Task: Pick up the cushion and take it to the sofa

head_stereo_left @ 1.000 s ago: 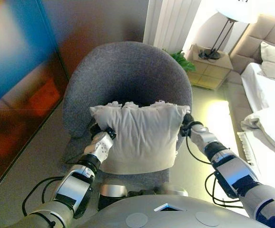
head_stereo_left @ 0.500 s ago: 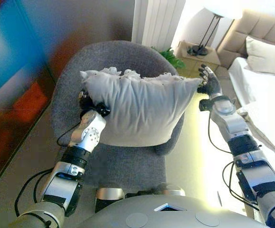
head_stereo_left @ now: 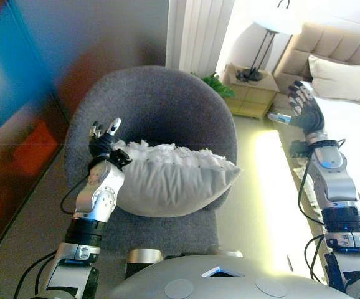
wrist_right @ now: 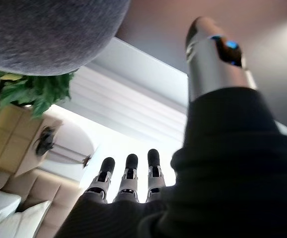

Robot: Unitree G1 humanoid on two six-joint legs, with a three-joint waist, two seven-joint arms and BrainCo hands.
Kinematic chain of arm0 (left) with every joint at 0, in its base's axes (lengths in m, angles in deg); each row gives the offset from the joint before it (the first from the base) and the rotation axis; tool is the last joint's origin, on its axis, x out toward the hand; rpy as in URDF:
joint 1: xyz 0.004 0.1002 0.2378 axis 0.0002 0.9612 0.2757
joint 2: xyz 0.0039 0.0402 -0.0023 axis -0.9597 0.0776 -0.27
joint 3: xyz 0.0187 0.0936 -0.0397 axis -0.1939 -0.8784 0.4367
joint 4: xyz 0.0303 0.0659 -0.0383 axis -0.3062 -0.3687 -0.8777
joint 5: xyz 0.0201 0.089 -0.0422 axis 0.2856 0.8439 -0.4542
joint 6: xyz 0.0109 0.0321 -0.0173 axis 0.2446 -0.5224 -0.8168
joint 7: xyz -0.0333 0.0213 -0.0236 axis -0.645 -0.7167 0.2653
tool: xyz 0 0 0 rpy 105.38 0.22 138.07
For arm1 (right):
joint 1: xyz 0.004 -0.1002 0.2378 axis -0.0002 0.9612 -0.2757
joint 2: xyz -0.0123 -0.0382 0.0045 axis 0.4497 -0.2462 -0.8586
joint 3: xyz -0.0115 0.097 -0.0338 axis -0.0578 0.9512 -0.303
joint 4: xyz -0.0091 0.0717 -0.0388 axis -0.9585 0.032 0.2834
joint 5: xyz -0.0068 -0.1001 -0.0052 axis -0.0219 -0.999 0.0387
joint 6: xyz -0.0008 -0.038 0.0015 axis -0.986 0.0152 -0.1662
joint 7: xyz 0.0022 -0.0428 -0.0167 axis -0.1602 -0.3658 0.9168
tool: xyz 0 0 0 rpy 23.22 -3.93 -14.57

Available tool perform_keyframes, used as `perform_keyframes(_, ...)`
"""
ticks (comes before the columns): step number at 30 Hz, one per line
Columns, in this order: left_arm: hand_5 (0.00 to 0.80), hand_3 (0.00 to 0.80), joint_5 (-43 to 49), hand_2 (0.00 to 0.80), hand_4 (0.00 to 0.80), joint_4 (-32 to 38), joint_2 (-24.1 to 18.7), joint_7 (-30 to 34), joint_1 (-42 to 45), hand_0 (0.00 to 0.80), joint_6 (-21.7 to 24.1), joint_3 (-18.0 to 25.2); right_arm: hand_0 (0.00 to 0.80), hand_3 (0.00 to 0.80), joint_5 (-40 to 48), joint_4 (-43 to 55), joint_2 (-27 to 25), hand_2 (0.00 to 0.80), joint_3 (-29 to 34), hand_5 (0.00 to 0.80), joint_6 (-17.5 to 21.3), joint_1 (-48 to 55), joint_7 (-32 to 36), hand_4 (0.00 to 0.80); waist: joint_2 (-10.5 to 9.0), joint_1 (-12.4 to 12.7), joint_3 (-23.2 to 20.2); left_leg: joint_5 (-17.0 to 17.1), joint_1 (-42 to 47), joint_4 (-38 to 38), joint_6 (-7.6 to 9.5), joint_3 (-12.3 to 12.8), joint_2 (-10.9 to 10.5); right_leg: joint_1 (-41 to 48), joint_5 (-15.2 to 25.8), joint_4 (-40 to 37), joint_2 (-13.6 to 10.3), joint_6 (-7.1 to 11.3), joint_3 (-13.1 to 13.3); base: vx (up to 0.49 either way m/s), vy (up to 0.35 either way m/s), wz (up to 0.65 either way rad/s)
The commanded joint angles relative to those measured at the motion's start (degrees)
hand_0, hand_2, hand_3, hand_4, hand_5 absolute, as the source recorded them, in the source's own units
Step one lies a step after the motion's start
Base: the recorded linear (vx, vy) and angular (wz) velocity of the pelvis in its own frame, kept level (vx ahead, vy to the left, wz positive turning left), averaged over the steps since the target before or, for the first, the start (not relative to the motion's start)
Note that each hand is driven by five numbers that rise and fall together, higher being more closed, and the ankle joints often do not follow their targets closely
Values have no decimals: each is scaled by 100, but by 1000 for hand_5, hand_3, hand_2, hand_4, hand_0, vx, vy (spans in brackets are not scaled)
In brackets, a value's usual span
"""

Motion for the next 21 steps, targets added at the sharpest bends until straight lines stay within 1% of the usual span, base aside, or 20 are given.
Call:
perform_keyframes(1,0,0,496,0,0,-287,204,205,-266,0,408,-494,0,0,-350,-181,-315,0,-371,0,-109,-842,166,0,97,54,-233,-506,-204,148,345,-36,-424,397,-869,39,103,366,-263,3,57,1)
perform_keyframes(3,0,0,547,0,0,-404,182,189,-310,0,472,-482,0,0,-78,-310,-412,0,-506,0,-78,-1002,-278,0,85,77,-214,-480,-220,118,338,-26,-401,374,-870,39,102,370,-256,-7,53,-1)
perform_keyframes(4,0,0,544,0,0,-470,151,204,-313,0,530,-444,0,0,31,-344,-445,0,-438,0,-4,-1015,-416,0,86,74,-205,-468,-228,97,337,-24,-393,362,-875,39,105,366,-256,-4,60,-3)
perform_keyframes(6,0,0,522,0,0,-598,98,225,-277,0,593,-304,0,0,-35,-363,-515,0,-179,0,183,-923,-602,0,103,53,-190,-465,-238,54,327,-41,-381,352,-897,39,107,363,-268,20,85,3)
perform_keyframes(7,0,0,515,0,0,-604,79,229,-250,0,583,-246,0,0,-28,-315,-545,0,-72,0,231,-847,-599,0,110,43,-188,-467,-238,37,325,-55,-382,351,-905,39,106,367,-273,32,94,7)
perform_keyframes(12,0,0,551,0,0,-543,-4,547,138,0,408,176,0,0,22,174,-727,0,712,0,460,64,-292,0,106,-46,-233,-519,-291,33,357,-85,-402,293,-930,39,71,394,-259,5,63,8)
perform_keyframes(14,0,0,623,0,0,-477,-35,757,384,0,413,369,0,0,76,296,-683,0,998,0,574,476,-56,0,106,-97,-247,-539,-315,33,372,-56,-405,255,-941,39,56,395,-246,-33,44,1)
perform_keyframes(17,0,0,728,0,0,-418,-36,1064,793,0,329,595,0,0,-2,373,-416,0,1193,0,607,1087,248,0,121,-163,-218,-562,-335,33,395,-10,-415,211,-952,39,42,388,-203,-38,43,-6)
perform_keyframes(19,0,0,778,0,0,-434,-28,1299,1117,0,314,743,0,0,-106,328,-230,0,1304,0,502,1506,413,0,128,-205,-201,-583,-359,33,419,22,-429,175,-958,39,33,391,-167,-45,49,-6)
perform_keyframes(21,0,0,710,0,0,-424,-65,1688,1748,0,319,1017,0,0,-231,125,-18,0,1467,0,572,2287,609,0,128,-243,-163,-599,-405,33,440,87,-424,107,-971,39,16,399,-138,-67,41,-13)
